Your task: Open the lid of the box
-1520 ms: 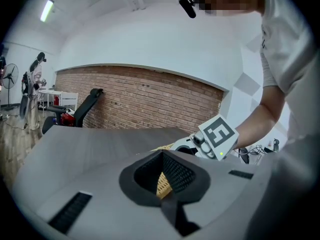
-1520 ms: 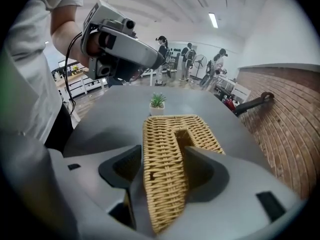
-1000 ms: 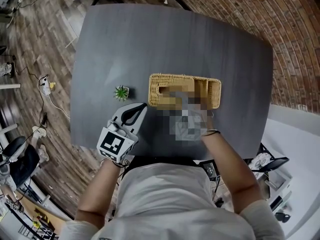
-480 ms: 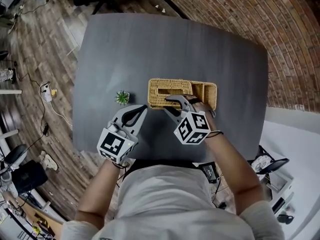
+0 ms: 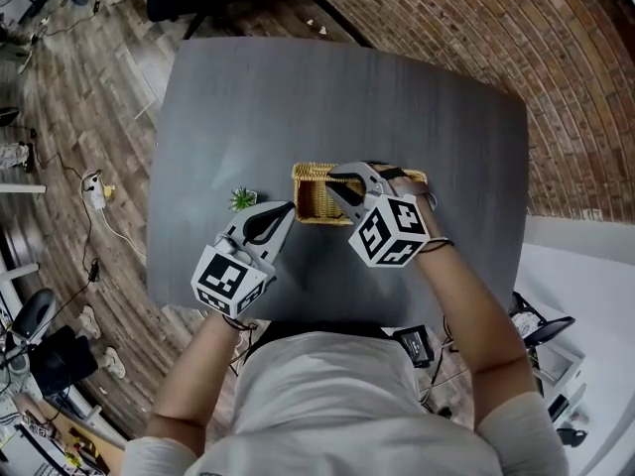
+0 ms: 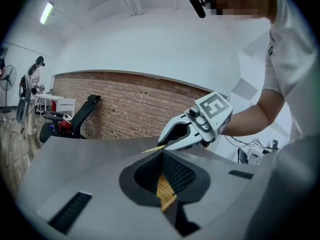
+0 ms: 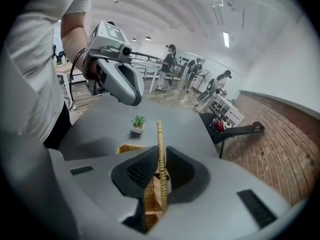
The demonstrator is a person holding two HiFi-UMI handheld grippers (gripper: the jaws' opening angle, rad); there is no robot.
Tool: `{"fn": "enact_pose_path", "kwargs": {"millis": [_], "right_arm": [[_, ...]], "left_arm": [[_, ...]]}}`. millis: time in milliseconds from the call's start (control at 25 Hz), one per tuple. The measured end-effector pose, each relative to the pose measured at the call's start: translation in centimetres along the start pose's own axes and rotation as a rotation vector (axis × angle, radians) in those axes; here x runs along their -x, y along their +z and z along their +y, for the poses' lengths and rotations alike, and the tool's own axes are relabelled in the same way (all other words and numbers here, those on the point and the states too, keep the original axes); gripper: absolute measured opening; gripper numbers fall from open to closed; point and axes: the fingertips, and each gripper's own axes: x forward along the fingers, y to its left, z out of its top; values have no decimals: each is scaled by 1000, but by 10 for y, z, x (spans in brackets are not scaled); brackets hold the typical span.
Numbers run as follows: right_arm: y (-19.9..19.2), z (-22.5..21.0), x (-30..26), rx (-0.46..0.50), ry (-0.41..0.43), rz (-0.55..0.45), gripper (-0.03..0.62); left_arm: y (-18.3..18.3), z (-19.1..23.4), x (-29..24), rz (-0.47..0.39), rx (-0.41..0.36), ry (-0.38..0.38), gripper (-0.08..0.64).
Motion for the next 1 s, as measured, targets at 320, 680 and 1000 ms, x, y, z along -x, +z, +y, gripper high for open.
{"fn": "enact_pose_path", "kwargs": {"millis": [320,680,1000], "right_arm": [[0,-40,-6,-7,-17,-4,56],[-7,-71,-20,-43,-24,-11,64],[-8,-76,-23,-42,-20,-8,66]], "left_arm": [[9,14,-15,-10,-9,27,12],[9,18,-29,1,-6,26,12],[7,19,-28,4,0,28,12]]}}
